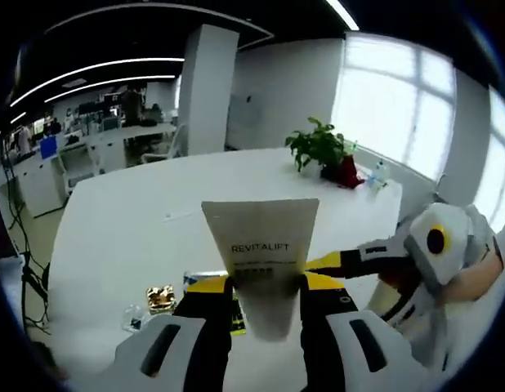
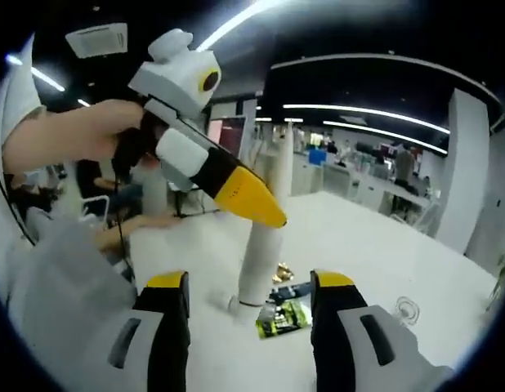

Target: Arrange the skincare products in the storage area until every visible bottle or jar stands upright without overlapping.

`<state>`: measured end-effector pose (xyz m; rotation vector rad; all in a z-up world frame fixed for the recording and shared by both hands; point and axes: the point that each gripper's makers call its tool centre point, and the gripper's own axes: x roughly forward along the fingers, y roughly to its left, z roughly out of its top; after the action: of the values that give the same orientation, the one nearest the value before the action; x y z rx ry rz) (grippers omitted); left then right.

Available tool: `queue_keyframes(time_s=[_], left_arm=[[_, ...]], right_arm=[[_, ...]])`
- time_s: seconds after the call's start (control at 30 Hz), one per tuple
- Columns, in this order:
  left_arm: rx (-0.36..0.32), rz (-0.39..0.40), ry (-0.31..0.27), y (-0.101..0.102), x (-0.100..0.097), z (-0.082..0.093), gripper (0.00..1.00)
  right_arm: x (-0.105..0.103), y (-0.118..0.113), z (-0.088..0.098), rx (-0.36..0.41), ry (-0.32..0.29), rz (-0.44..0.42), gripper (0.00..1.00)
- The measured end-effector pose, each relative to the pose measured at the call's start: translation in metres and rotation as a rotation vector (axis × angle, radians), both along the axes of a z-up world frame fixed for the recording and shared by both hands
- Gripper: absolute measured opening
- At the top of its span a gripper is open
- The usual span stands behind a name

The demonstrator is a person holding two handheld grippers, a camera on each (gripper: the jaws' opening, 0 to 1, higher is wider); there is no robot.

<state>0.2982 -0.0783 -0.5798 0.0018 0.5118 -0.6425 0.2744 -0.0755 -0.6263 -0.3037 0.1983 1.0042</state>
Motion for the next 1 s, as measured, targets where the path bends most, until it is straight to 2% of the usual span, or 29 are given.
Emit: queue_keyframes(time_s=[0.33, 0.47, 0.53, 0.8, 0.87, 1.0], left_arm=[[-0.049, 0.007, -0.007, -0.004, 0.003, 0.006, 0.35], [-0.049, 0.011, -0.015, -0.006, 0.003, 0.008, 0.35], [-0.033, 0.007, -0.027, -0.009, 0.001, 0.009, 0.35], [0.016, 0.007, -0.074, -0.011, -0.006, 0.017, 0.35], [0.018, 0.007, -0.079, -0.01, -0.008, 0.016, 0.35], [0.002, -0.003, -0.094, -0.009, -0.01, 0.017, 0.36]], right_arm=[[0.013, 0.001, 0.018, 0.087, -0.042, -0.072, 0.37], [0.017, -0.001, 0.019, 0.1, -0.04, -0.099, 0.27], [0.021, -0.005, 0.022, 0.133, -0.033, -0.127, 0.23], [0.018, -0.004, 0.026, 0.185, -0.022, -0.138, 0.2], [0.015, -0.003, 0.026, 0.201, 0.026, -0.119, 0.19], [0.01, -0.004, 0.027, 0.22, 0.052, -0.09, 0.17]])
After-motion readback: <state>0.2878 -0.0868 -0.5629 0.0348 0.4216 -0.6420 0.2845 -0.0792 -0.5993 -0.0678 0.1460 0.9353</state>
